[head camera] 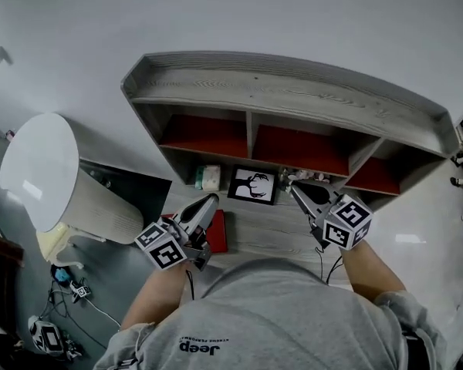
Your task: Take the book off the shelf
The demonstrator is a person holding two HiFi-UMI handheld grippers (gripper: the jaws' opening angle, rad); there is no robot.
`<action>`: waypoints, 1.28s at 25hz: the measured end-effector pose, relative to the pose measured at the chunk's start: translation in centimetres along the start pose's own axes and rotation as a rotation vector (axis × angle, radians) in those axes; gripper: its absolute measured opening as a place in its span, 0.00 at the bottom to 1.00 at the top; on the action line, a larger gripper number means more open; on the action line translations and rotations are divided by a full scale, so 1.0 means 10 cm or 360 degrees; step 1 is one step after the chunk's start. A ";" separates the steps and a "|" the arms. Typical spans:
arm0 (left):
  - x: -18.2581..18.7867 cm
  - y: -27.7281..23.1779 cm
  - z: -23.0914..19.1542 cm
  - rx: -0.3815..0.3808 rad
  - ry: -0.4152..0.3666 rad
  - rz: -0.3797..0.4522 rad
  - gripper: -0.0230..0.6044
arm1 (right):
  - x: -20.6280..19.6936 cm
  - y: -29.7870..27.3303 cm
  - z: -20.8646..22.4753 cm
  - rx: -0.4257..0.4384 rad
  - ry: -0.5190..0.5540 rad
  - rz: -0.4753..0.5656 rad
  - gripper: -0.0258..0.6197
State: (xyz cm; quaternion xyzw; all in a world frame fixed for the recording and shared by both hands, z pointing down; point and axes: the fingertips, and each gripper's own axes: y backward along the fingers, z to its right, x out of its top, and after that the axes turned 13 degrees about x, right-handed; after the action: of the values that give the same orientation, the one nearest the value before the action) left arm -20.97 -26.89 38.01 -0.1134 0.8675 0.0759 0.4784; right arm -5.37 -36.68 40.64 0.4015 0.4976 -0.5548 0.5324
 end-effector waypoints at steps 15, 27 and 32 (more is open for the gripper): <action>-0.54 -0.89 0.92 -0.0262 -0.0272 -0.0273 0.08 | 0.05 1.24 0.25 -0.0295 -0.0047 0.0121 0.05; -0.94 -1.04 1.17 -0.0301 -0.0418 -0.0382 0.08 | -0.21 1.58 0.27 -0.0369 -0.0138 0.0121 0.05; -0.96 -1.04 1.17 -0.0289 -0.0431 -0.0377 0.08 | -0.24 1.59 0.28 -0.0359 -0.0165 0.0143 0.05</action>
State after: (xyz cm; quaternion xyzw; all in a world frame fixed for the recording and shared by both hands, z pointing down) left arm -3.74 -32.95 39.68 -0.2461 0.7655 0.1115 0.5840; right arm 10.91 -37.97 41.51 0.3316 0.5103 -0.4909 0.6235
